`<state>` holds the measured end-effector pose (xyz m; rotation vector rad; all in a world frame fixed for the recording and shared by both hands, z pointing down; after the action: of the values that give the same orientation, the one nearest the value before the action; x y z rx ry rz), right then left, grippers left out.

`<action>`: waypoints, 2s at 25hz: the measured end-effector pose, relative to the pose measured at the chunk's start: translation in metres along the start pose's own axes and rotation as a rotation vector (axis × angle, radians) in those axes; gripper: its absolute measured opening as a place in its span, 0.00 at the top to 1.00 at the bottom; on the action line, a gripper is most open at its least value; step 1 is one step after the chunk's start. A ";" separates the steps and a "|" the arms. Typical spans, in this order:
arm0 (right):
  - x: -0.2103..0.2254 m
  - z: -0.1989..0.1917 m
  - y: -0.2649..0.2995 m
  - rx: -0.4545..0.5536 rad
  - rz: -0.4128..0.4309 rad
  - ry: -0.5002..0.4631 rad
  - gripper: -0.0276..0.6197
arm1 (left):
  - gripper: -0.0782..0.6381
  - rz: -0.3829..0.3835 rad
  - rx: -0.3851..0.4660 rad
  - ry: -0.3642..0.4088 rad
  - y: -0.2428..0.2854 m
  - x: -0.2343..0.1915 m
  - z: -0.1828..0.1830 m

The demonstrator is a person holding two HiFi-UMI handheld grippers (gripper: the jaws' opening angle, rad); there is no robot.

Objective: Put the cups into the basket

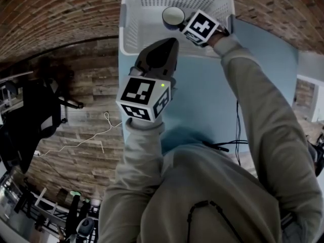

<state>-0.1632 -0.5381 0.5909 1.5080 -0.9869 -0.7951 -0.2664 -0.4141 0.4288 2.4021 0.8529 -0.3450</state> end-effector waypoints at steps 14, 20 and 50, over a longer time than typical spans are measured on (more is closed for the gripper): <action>0.006 -0.005 0.036 -0.041 0.008 0.004 0.84 | 0.90 -0.013 -0.012 -0.034 0.008 -0.006 -0.015; 0.008 -0.004 0.039 -0.031 -0.031 0.002 0.84 | 0.90 -0.023 -0.023 -0.038 0.006 -0.004 -0.019; -0.018 -0.003 -0.114 0.202 -0.135 0.054 0.45 | 0.90 -0.016 0.057 0.045 -0.033 0.042 0.011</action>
<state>-0.1506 -0.5158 0.4785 1.7760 -0.9549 -0.7631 -0.2558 -0.3784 0.3892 2.4655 0.8944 -0.3264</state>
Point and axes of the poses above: the fingertips, and each gripper's own axes: y forward along the fingers, x to its right, z out of its top, the point moved 6 cm from there along -y, backward along the fingers, and after that the axes turned 11 degrees about -x, right-handed, at the moved point
